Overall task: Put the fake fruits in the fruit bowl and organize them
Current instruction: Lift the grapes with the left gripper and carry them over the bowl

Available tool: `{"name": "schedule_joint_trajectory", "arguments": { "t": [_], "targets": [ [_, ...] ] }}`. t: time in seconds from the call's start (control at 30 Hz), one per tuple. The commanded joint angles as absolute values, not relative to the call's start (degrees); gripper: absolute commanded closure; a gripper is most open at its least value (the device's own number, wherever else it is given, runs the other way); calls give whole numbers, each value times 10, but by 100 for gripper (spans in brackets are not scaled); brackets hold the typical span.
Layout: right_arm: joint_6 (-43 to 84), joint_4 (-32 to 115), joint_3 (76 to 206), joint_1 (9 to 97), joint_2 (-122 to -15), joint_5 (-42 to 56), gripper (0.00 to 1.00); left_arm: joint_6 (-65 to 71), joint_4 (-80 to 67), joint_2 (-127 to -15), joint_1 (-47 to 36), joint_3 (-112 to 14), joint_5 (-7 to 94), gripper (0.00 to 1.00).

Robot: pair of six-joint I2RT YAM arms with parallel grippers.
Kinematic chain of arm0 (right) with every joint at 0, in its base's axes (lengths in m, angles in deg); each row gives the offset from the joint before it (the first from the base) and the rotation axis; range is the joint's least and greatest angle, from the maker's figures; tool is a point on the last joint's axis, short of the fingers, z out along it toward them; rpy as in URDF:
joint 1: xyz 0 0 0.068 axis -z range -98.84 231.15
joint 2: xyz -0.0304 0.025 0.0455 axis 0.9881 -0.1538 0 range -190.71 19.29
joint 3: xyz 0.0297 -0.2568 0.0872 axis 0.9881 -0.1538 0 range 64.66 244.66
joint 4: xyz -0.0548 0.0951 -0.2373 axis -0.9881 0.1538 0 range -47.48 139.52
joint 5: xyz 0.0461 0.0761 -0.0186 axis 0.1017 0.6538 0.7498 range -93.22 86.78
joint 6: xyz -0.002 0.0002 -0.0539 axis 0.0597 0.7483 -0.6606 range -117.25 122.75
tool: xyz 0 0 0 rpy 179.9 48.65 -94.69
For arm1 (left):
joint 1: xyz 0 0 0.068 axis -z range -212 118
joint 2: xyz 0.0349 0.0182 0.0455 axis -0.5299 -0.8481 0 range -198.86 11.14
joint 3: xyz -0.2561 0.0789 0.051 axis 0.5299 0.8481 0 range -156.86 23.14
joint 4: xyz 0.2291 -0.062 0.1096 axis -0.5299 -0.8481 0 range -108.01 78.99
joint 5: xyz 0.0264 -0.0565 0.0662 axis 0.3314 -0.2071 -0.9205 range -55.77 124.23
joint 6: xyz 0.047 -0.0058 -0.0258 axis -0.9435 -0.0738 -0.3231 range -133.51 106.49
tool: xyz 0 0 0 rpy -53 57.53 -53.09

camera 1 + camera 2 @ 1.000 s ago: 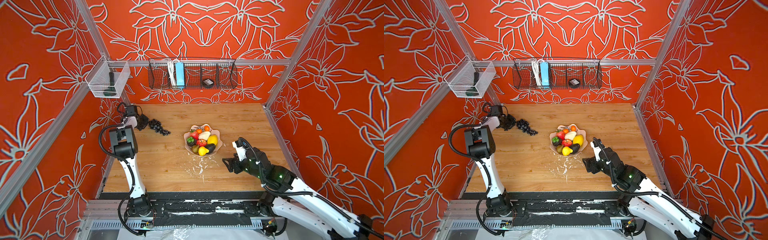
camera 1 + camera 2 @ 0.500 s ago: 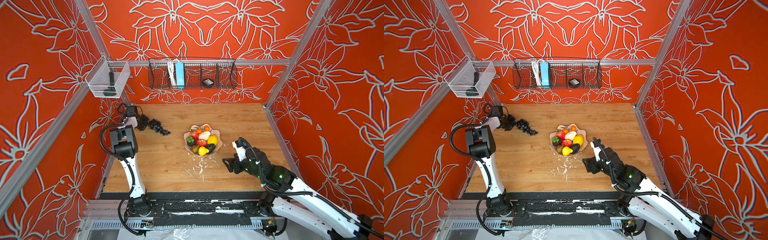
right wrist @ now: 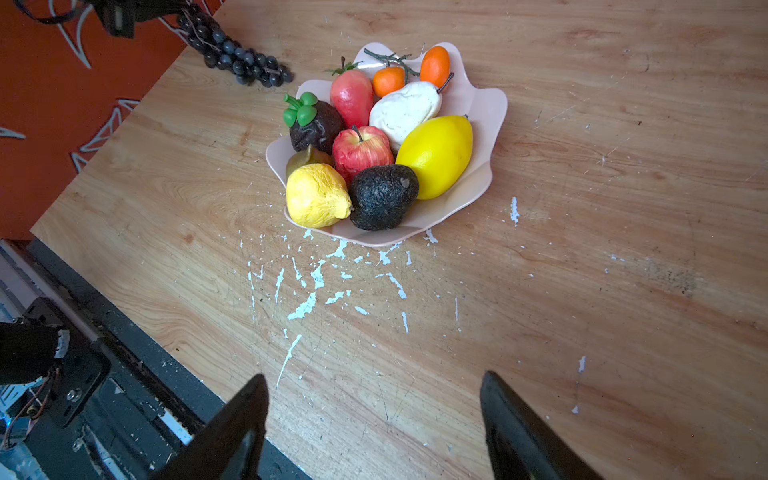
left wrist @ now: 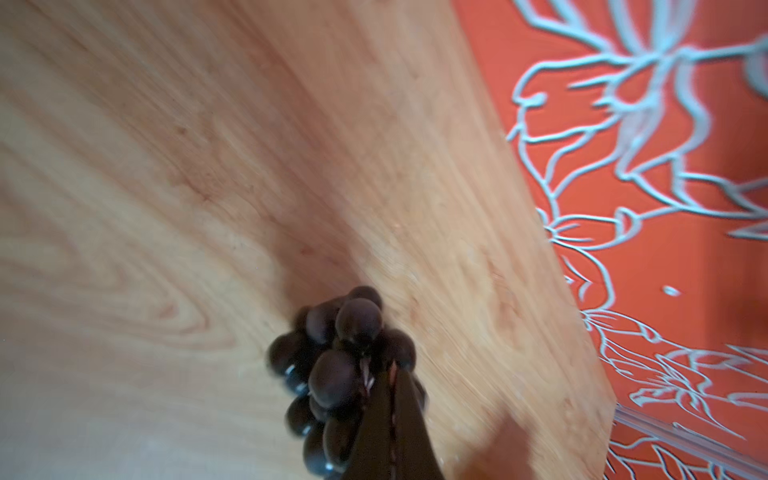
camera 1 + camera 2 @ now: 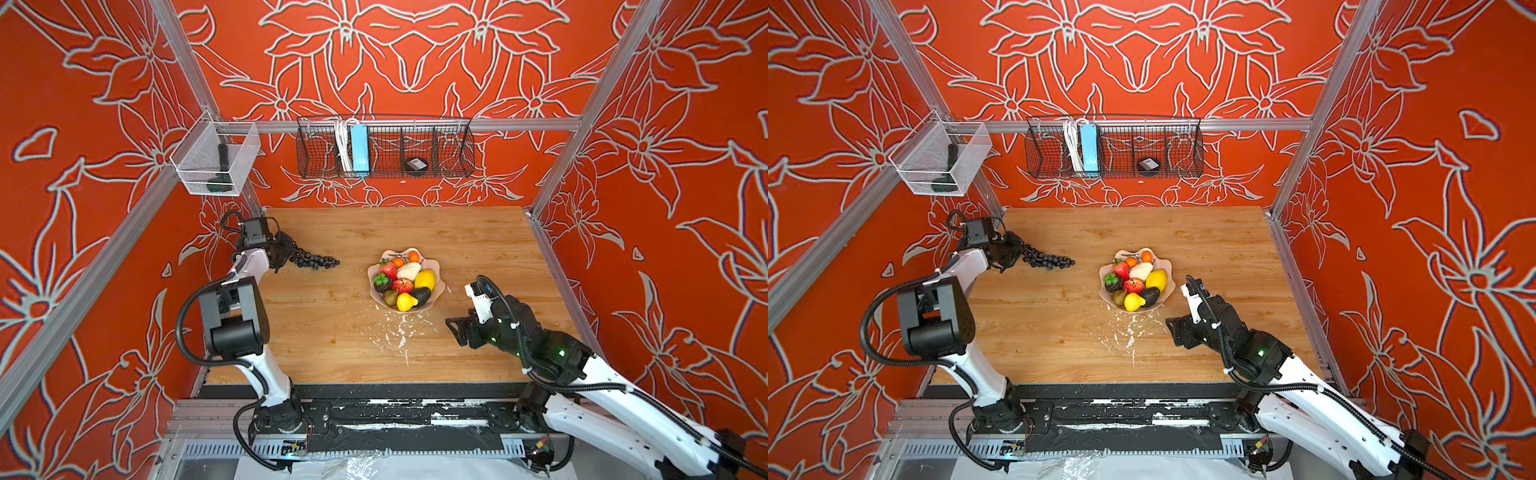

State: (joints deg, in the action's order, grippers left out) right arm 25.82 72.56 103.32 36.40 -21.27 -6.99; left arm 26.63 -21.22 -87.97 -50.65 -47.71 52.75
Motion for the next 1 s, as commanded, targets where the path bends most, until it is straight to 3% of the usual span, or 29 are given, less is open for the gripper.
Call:
{"name": "schedule_joint_trajectory", "arguments": {
  "t": [0.0, 0.2, 0.5, 0.97],
  "targets": [
    [273, 737, 1052, 363, -204, -66, 20, 262, -198, -812, -505, -452, 523, 100],
    [265, 748, 1068, 367, -220, -91, 19, 251, -238, -679, -477, -414, 524, 100],
    [249, 783, 1100, 418, -239, -110, 8, 191, -373, -537, -362, -450, 500, 100],
    [283, 777, 1058, 436, -177, -126, 9, 168, -471, -540, -147, -593, 488, 100]
  ]
}}
